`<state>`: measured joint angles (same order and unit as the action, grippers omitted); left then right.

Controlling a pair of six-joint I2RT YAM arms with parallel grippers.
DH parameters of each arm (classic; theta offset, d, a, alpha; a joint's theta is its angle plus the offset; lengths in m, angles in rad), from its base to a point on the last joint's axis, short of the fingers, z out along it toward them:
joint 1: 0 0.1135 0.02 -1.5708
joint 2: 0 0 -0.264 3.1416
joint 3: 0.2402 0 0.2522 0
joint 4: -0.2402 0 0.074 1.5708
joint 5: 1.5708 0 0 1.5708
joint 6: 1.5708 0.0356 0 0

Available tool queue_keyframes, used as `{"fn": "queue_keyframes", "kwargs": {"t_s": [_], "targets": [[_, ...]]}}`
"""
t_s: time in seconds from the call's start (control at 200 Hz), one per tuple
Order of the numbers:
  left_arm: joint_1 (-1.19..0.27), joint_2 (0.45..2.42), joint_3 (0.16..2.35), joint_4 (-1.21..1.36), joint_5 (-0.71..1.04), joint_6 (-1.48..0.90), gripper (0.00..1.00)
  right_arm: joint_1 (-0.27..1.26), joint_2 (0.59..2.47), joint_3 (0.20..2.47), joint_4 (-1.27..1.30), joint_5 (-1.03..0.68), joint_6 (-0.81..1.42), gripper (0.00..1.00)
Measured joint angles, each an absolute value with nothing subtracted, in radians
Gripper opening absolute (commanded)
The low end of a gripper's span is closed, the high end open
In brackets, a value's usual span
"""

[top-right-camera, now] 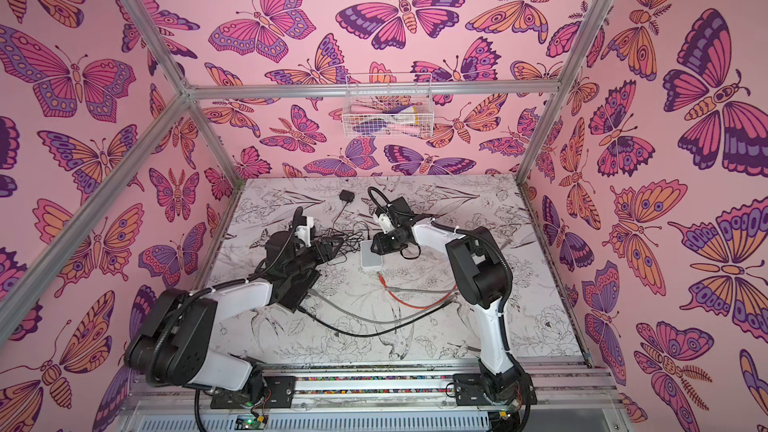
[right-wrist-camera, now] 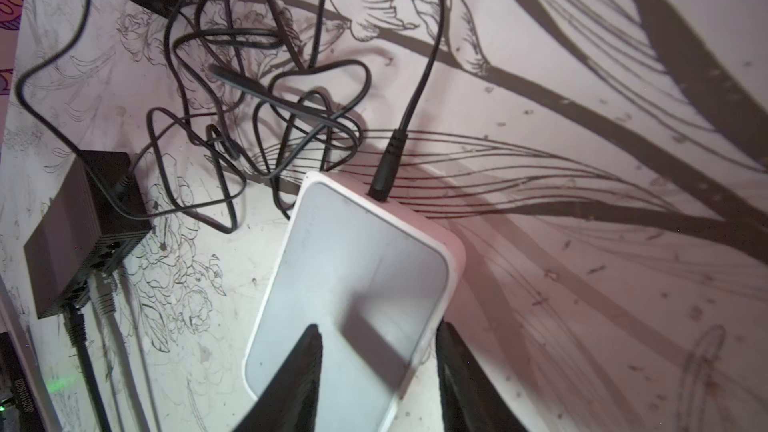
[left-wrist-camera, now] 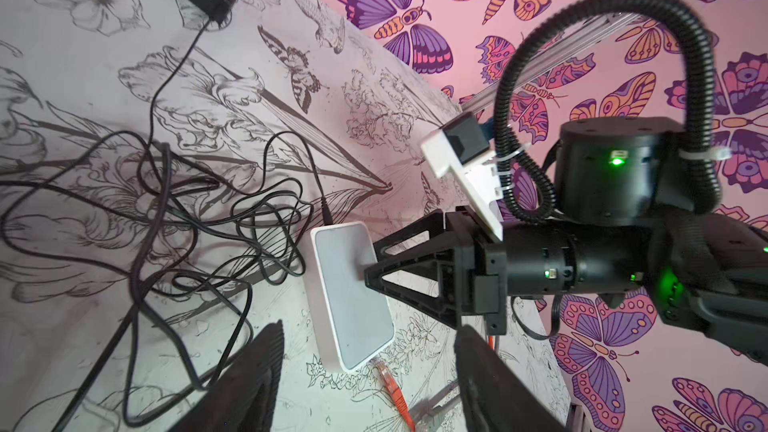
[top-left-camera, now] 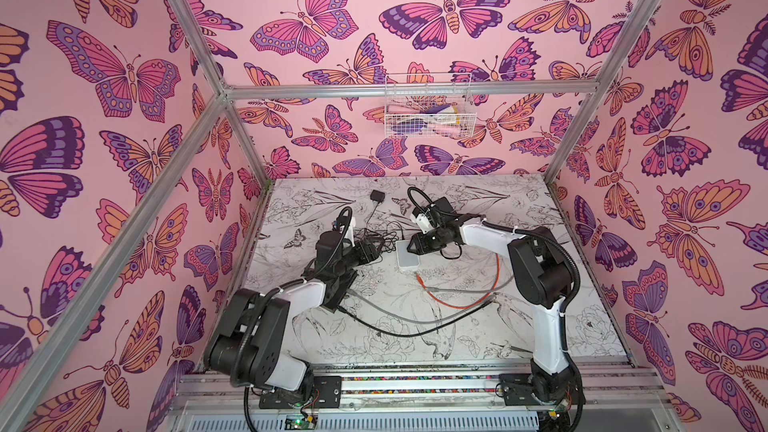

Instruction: Insert the plug into the switch port

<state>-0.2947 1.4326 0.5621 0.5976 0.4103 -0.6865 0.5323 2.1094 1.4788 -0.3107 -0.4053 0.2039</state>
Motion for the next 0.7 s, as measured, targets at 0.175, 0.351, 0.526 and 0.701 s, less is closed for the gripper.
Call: {"fn": "queue_keyframes", "kwargs": {"t_s": [0.175, 0.351, 0.526, 0.701], "targets": [[-0.295, 1.327, 0.551, 0.547, 0.371, -0.667, 0.68, 0.550, 2.115, 1.491, -0.311, -0.411, 0.216, 0.45], [-0.295, 1.291, 0.551, 0.488, 0.371, -0.633, 0.68, 0.552, 2.051, 1.411, -0.314, -0.389, 0.215, 0.52], [-0.304, 1.356, 0.585, 0.449, 0.414, -0.607, 0.68, 0.552, 1.886, 1.301, -0.334, -0.354, 0.178, 0.56], [-0.338, 1.505, 0.641, 0.439, 0.450, -0.591, 0.68, 0.552, 1.729, 1.210, -0.372, -0.315, 0.101, 0.65]]}}
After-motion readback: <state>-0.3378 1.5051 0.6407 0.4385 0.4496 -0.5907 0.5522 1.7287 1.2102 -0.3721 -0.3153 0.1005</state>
